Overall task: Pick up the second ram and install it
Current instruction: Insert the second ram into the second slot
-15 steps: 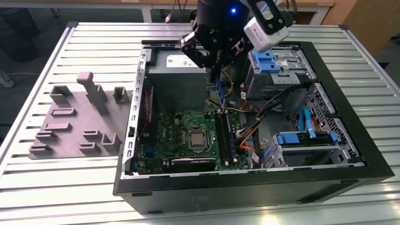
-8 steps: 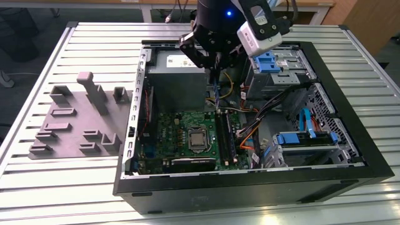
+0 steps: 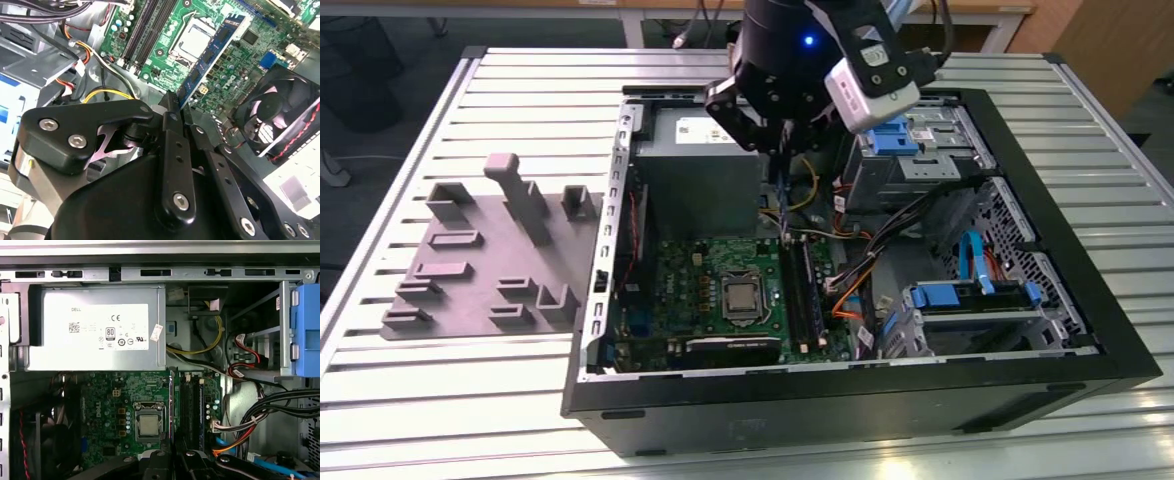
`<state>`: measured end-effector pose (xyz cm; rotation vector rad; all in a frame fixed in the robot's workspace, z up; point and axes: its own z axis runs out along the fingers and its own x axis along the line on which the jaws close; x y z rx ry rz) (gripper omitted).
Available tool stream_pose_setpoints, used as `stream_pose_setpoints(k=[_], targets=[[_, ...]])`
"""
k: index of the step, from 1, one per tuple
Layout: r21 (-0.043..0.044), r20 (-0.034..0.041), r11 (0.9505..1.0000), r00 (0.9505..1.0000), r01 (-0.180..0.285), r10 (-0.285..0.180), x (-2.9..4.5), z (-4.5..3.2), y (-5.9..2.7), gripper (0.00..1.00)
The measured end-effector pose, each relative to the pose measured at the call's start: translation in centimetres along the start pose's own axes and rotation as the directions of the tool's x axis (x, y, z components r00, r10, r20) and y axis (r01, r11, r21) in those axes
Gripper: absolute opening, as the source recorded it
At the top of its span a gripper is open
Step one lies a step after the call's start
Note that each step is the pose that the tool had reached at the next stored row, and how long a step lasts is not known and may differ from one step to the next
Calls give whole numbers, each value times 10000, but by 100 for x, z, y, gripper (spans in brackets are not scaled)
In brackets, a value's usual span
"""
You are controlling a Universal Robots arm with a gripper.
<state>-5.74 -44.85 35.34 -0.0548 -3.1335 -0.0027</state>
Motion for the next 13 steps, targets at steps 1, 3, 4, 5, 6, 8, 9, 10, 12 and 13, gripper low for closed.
stream_pose_setpoints(k=[1,3,4,5,6,8,9,10,12,13], targets=[[0,0,10000,10000,-37,37,-11,10,0,14],[-1,0,10000,10000,-95,95,-30,27,1,14],[-1,1,9999,9999,-114,114,-38,34,1,14],[-1,0,9999,9999,-135,135,-47,41,2,14],[-1,0,9999,9999,-159,159,-59,47,2,14],[-1,0,9998,9998,-218,218,-85,60,3,14],[-1,0,9997,9997,-252,252,-99,66,3,14],[-1,1,9996,9996,-288,288,-112,73,4,14],[-2,1,9993,9993,-366,366,-136,92,5,14],[-2,1,9992,9992,-408,408,-147,105,5,14]])
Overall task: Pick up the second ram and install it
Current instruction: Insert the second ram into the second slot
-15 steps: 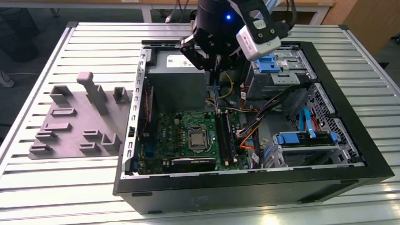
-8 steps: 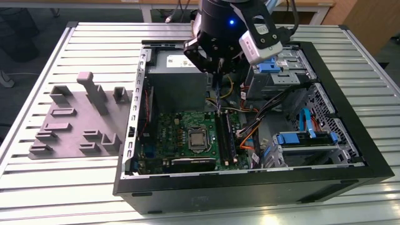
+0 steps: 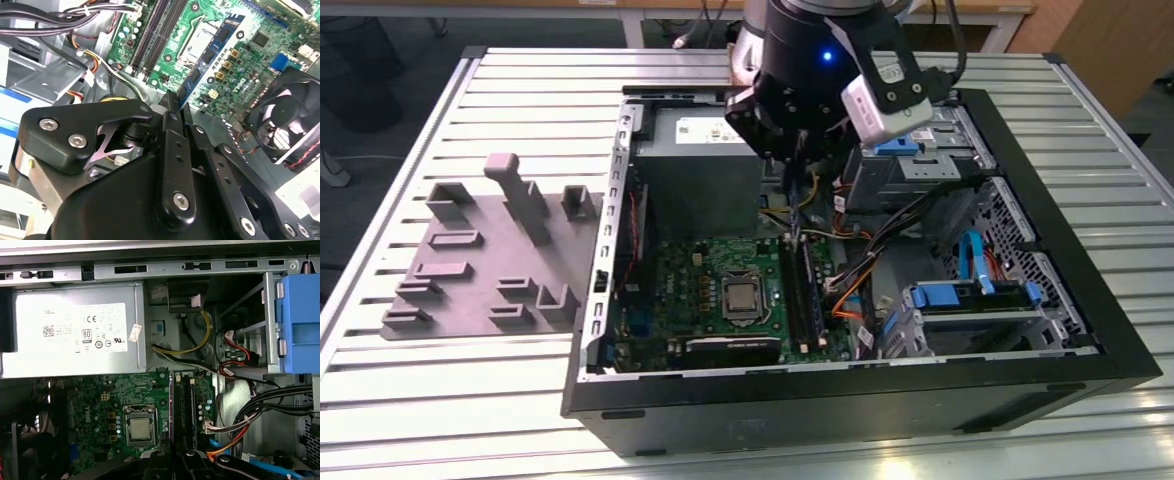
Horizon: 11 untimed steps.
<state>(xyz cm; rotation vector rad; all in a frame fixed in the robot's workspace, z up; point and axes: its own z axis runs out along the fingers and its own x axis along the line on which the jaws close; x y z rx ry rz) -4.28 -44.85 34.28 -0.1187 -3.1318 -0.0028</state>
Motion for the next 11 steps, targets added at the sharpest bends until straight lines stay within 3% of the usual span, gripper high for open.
stream_pose_setpoints(k=[11], targets=[[-1,10,10000,10000,7,-7,-22,190,3,14]])
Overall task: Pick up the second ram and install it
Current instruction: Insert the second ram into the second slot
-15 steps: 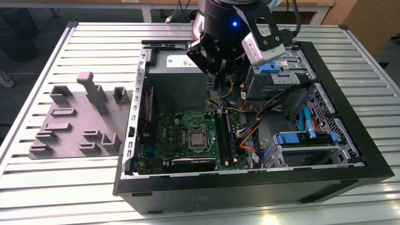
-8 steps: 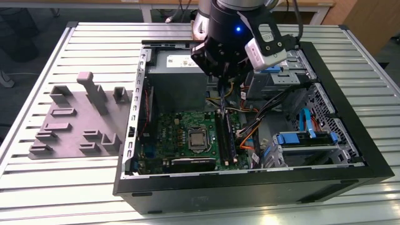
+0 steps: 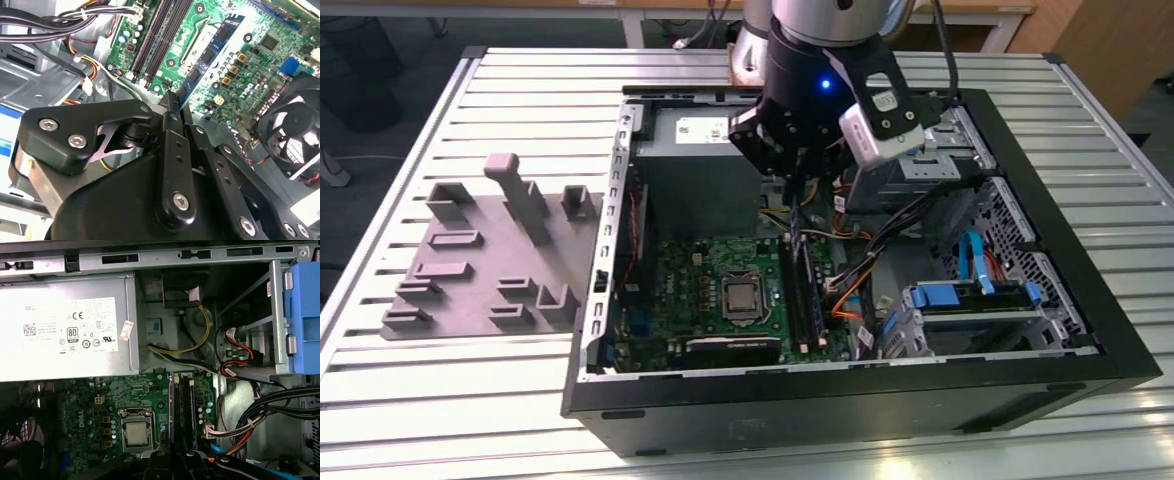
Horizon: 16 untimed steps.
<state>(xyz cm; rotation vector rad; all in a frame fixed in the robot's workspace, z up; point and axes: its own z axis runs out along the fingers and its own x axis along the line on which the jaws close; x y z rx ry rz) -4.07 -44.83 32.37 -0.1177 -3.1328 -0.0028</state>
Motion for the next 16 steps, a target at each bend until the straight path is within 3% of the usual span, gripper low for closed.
stream_pose_setpoints(k=[16], targets=[[3,1,9999,9999,102,-102,0,21,3,14]])
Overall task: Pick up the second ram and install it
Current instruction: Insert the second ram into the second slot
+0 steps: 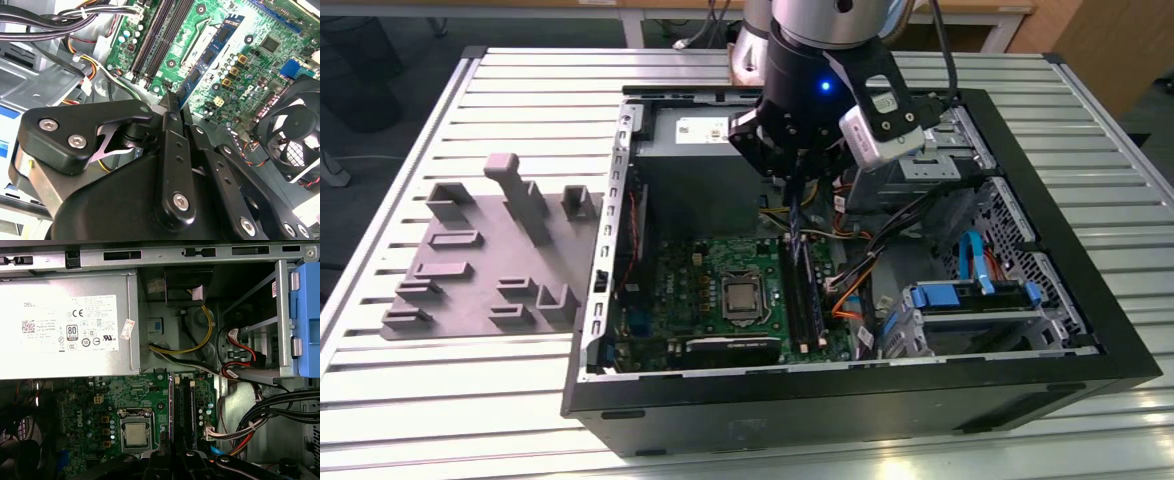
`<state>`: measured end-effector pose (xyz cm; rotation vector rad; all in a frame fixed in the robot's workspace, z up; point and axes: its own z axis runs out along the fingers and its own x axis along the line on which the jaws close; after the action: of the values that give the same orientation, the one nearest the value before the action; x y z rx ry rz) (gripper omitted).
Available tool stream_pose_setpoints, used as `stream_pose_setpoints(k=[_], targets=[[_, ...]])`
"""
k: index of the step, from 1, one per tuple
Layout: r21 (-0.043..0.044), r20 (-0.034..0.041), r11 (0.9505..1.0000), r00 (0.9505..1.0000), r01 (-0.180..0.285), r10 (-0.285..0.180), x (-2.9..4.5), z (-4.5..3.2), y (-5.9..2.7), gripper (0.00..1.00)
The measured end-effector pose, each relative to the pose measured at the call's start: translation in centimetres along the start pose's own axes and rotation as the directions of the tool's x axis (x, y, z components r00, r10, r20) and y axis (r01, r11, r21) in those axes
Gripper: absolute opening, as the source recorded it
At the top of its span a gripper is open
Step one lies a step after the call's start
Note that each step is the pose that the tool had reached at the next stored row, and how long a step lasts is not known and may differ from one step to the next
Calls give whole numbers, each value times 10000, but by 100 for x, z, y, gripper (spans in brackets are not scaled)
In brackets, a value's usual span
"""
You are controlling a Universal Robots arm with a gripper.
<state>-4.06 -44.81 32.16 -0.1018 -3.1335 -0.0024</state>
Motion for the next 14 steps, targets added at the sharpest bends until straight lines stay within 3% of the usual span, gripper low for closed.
stream_pose_setpoints(k=[10,14], targets=[[1,0,10000,10000,6,-6,-6,168,-11,14],[1,-1,9997,9997,245,-245,-7,204,-22,14]])
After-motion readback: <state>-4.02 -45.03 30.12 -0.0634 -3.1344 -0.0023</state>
